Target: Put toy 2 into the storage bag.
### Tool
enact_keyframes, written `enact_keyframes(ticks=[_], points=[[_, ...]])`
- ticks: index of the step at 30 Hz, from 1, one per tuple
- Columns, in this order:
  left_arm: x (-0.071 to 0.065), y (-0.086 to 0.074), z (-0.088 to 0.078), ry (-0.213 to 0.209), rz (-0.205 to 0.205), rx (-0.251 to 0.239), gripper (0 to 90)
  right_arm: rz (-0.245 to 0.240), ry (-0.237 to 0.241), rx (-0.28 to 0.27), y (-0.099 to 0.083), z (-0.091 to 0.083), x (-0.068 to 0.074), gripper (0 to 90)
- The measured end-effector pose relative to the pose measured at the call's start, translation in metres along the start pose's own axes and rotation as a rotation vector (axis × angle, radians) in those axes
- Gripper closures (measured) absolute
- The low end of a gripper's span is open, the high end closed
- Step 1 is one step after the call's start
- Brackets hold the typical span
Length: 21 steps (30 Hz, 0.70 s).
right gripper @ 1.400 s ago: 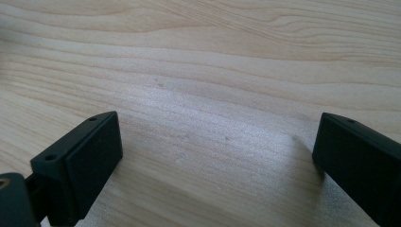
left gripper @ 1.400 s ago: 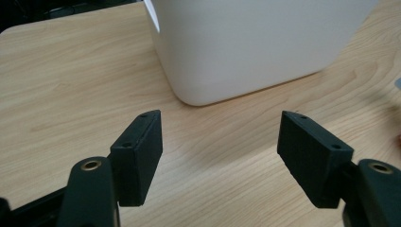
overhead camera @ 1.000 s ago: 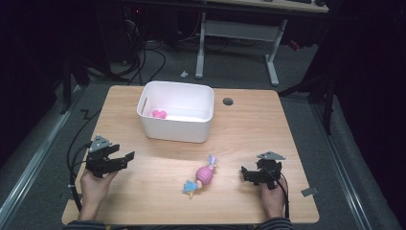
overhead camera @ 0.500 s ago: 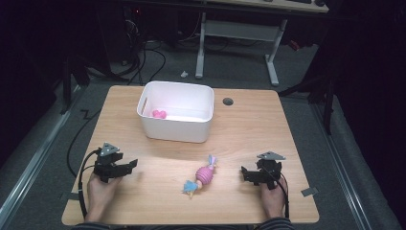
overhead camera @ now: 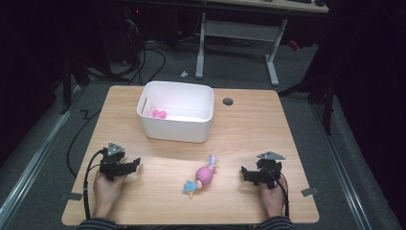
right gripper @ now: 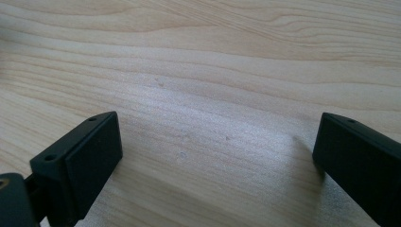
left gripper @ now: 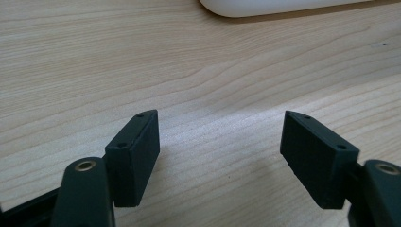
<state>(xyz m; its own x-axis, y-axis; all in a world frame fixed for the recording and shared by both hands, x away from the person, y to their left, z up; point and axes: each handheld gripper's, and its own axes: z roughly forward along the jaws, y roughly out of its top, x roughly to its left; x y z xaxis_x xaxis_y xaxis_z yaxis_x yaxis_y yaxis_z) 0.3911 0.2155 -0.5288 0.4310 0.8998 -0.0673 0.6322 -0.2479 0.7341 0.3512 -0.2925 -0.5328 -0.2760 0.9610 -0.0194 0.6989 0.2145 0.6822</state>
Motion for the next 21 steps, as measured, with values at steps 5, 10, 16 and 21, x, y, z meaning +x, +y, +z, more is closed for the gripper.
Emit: enact_keyframes(ticks=[5, 10, 16, 21], points=[[-0.0017, -0.0009, 0.0059, 0.014, 0.013, 0.013, 28.3, 0.0, 0.0, 0.0, 0.0, 0.0, 0.0, 1.9], [-0.0031, -0.0024, 0.0087, 0.034, 0.03, -0.007, 27.5, 0.0, 0.006, 0.0, 0.0005, 0.0005, 0.0016, 1.9], [-0.0036, -0.0025, 0.009, 0.038, 0.04, -0.004, 26.1, -0.017, 0.022, 0.013, -0.0004, -0.0018, 0.0017, 1.9], [-0.0047, -0.0028, 0.0094, 0.041, 0.038, -0.007, 25.6, -0.03, 0.037, 0.024, -0.0004, -0.0033, 0.0022, 3.3]])
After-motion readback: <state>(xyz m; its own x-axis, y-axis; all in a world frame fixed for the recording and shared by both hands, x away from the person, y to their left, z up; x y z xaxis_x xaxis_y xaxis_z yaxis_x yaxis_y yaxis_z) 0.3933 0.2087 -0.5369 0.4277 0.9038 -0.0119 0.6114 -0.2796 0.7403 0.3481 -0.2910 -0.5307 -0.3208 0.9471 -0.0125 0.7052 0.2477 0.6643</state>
